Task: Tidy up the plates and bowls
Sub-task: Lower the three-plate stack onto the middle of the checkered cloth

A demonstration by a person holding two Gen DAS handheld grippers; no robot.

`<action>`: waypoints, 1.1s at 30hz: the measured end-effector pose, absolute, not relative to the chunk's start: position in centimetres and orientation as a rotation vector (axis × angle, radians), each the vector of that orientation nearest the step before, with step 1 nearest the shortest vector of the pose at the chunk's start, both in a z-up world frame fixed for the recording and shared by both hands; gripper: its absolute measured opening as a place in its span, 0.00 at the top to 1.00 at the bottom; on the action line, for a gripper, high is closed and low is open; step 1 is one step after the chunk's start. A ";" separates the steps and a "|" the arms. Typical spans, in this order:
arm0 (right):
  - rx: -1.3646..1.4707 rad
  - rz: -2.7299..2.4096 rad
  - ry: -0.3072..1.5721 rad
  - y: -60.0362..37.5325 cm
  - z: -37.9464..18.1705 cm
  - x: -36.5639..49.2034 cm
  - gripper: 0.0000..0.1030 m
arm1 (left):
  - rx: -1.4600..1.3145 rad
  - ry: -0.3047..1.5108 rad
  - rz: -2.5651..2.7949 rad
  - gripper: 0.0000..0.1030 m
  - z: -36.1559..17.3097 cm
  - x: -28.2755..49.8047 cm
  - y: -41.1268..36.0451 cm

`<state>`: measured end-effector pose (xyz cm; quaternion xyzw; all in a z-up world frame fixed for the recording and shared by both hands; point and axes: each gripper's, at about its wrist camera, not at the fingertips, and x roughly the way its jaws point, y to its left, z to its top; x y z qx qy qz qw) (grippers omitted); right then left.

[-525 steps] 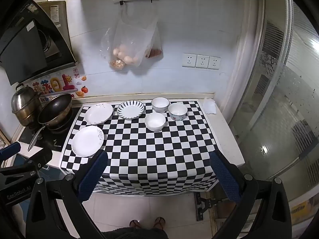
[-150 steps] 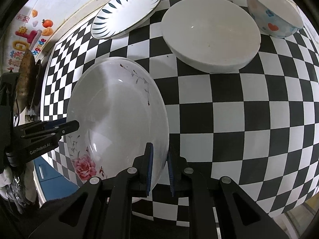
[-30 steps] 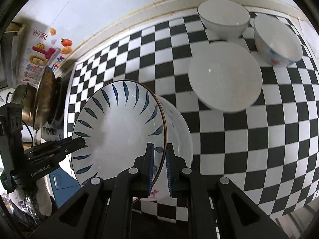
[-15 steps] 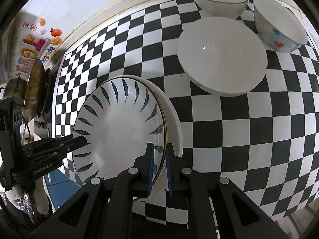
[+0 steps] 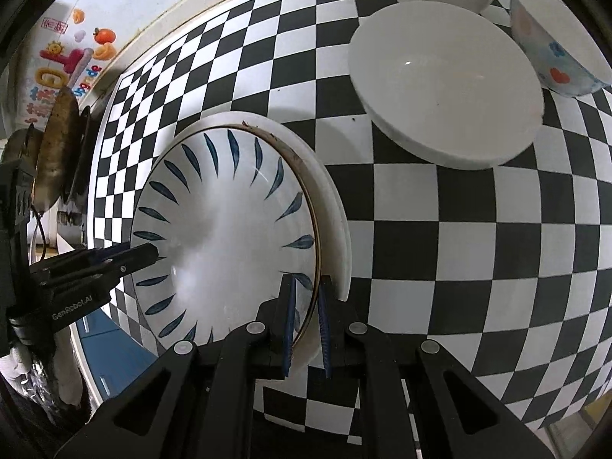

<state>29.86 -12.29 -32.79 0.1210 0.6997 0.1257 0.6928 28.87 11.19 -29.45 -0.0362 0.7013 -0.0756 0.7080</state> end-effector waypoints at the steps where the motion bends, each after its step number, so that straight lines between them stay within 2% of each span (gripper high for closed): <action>1: 0.272 0.282 1.560 -12.2 -32.8 30.0 0.87 | -0.083 1.561 -0.158 0.79 -29.4 28.7 11.1; 21: 0.251 0.300 1.597 -12.2 -32.5 30.7 0.86 | -0.165 1.543 -0.029 0.79 -29.8 25.9 11.1; 27: 0.193 0.245 1.538 -12.1 -30.2 29.5 0.86 | -0.134 1.487 -0.002 0.79 -27.3 24.2 11.2; 33: 0.117 0.202 1.426 -11.2 -25.1 26.4 0.86 | -0.079 1.383 0.001 0.78 -22.9 21.3 10.5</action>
